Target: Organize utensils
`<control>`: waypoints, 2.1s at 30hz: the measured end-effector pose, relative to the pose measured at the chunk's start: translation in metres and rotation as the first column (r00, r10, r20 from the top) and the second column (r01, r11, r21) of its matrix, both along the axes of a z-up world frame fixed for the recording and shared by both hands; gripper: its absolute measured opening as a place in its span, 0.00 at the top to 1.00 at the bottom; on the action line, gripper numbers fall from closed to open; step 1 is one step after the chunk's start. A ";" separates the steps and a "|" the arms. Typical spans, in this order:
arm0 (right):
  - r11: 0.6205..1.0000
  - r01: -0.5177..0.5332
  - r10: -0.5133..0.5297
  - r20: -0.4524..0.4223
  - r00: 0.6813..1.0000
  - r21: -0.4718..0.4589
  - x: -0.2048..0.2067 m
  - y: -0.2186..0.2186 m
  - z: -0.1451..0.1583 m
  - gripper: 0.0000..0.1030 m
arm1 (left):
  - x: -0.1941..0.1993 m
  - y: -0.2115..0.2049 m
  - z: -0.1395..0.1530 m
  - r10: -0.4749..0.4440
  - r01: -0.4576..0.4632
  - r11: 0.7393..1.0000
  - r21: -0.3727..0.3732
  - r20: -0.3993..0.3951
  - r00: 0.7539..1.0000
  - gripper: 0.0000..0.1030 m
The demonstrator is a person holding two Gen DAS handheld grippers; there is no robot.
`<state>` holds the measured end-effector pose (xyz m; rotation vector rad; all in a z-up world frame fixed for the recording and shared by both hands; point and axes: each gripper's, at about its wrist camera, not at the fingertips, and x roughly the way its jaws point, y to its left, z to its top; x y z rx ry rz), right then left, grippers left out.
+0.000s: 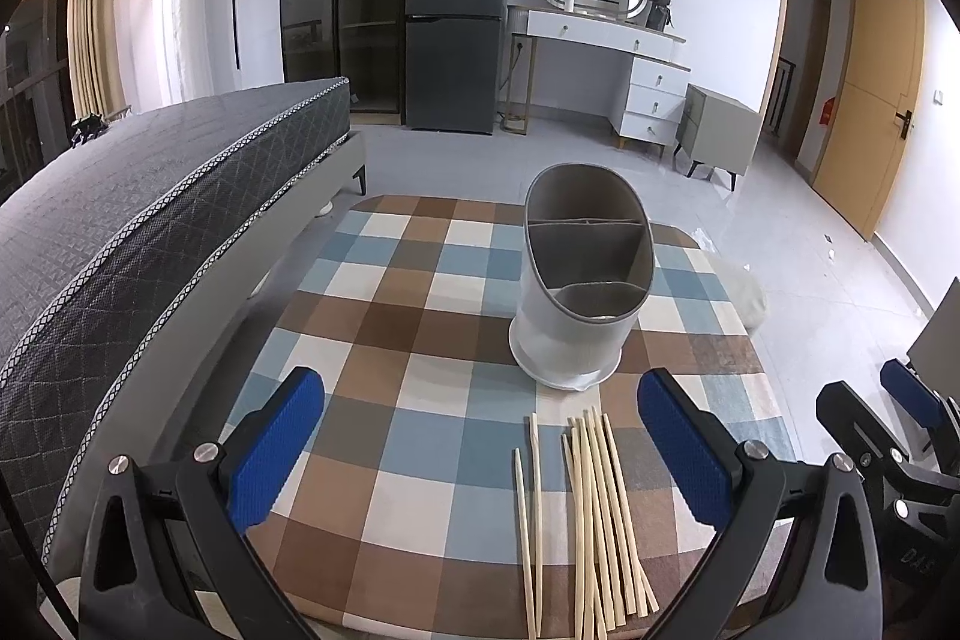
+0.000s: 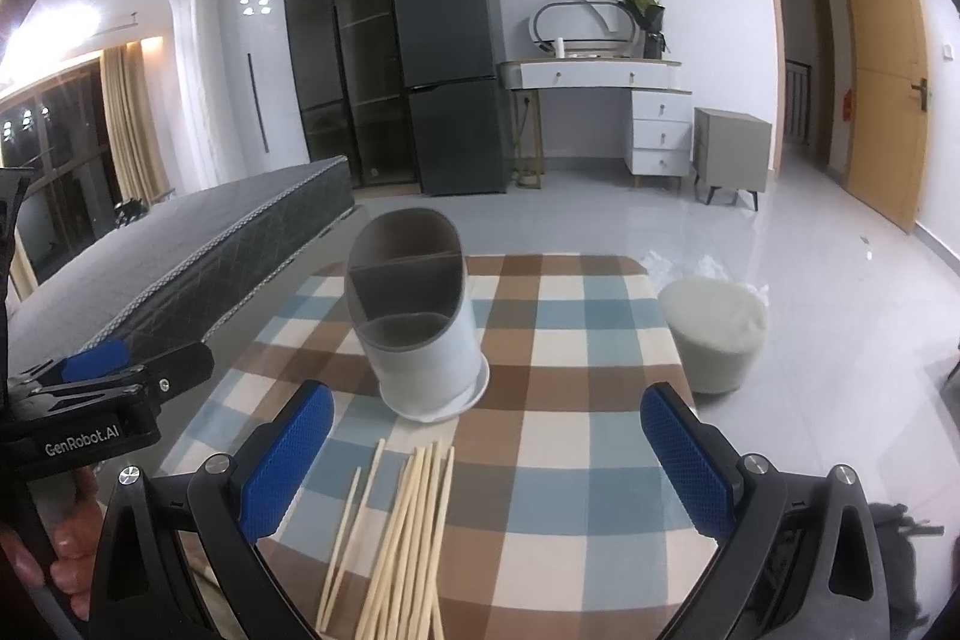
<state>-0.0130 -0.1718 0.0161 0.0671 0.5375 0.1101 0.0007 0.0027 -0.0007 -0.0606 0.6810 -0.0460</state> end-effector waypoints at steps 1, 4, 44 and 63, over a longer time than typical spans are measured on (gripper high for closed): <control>1.000 -0.001 0.001 -0.001 1.000 0.001 0.000 0.000 0.000 0.00 | 0.000 0.000 0.000 0.000 0.000 1.000 0.000 -0.001 1.000 0.01; 1.000 -0.004 0.004 -0.004 1.000 0.004 0.001 0.002 0.001 0.00 | 0.002 0.001 -0.001 -0.006 0.006 1.000 -0.003 -0.019 1.000 0.01; 0.983 0.053 -0.009 -0.240 0.971 0.175 0.058 -0.024 -0.028 0.07 | 0.079 -0.011 -0.146 0.037 0.018 0.996 0.084 -0.613 0.790 0.22; 0.974 0.019 0.048 -0.289 0.956 0.227 0.061 -0.021 -0.034 0.22 | 0.106 -0.005 -0.137 0.020 -0.008 1.000 0.021 -0.664 0.748 0.98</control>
